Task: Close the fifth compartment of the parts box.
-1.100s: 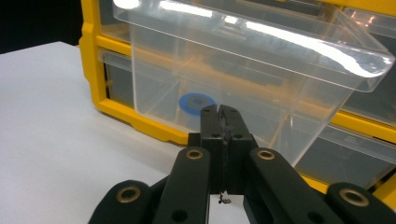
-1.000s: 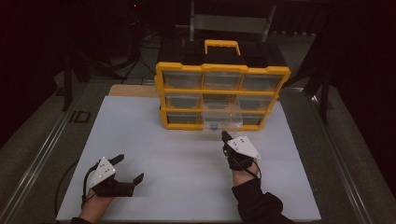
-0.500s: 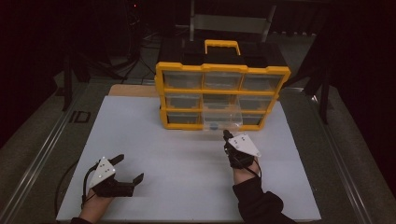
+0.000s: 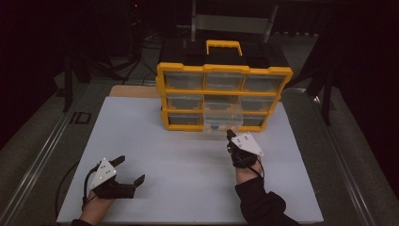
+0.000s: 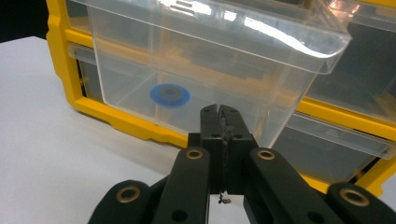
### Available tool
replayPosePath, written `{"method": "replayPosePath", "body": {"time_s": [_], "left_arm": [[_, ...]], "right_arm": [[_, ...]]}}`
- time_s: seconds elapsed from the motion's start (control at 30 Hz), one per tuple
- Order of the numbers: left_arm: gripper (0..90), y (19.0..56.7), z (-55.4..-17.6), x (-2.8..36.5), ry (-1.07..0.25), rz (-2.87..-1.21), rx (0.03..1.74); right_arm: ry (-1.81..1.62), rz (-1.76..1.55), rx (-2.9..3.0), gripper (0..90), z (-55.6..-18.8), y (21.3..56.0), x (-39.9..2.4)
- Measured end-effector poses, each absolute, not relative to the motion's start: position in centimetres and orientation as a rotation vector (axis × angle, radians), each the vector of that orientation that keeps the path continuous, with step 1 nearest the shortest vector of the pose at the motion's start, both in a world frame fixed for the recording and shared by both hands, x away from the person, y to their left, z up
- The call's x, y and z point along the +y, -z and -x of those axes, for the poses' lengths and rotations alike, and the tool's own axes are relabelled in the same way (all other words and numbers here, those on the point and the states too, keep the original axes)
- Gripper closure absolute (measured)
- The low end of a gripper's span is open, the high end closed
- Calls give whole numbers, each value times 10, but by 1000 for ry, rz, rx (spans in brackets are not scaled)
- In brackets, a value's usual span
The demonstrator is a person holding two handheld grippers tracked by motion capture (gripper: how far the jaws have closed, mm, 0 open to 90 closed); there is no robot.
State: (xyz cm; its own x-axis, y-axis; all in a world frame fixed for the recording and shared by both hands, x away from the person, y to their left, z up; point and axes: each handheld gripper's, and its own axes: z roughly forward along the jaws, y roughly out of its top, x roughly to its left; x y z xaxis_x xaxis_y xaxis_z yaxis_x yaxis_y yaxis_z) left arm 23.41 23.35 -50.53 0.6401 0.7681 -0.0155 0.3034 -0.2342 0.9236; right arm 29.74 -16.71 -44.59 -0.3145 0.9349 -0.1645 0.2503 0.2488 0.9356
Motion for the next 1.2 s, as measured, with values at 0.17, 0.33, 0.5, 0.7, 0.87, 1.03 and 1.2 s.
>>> {"method": "replayPosePath", "body": {"time_s": [0.17, 0.33, 0.5, 0.7, 0.87, 1.03, 1.2], "left_arm": [[0, 505, -234, 233, -555, -1812, 859], [0, 505, -234, 233, -555, -1812, 859], [0, 505, -234, 233, -554, -1811, 859], [0, 505, -234, 234, -554, -1811, 859], [0, 505, -234, 233, -553, -1810, 859], [0, 505, -234, 234, -553, -1810, 860], [0, 505, -234, 234, -553, -1812, 859]], "right_arm": [[-1095, -1107, 1732, 894, -300, 445, -169], [-1090, -1108, 1734, 893, -303, 444, -169], [-1085, -1106, 1733, 893, -304, 444, -168], [-1083, -1116, 1727, 893, -309, 443, -169], [-1074, -1112, 1725, 893, -312, 443, -168], [-1076, -1115, 1721, 892, -315, 443, -167], [-1082, -1114, 1718, 892, -317, 443, -167]]}}
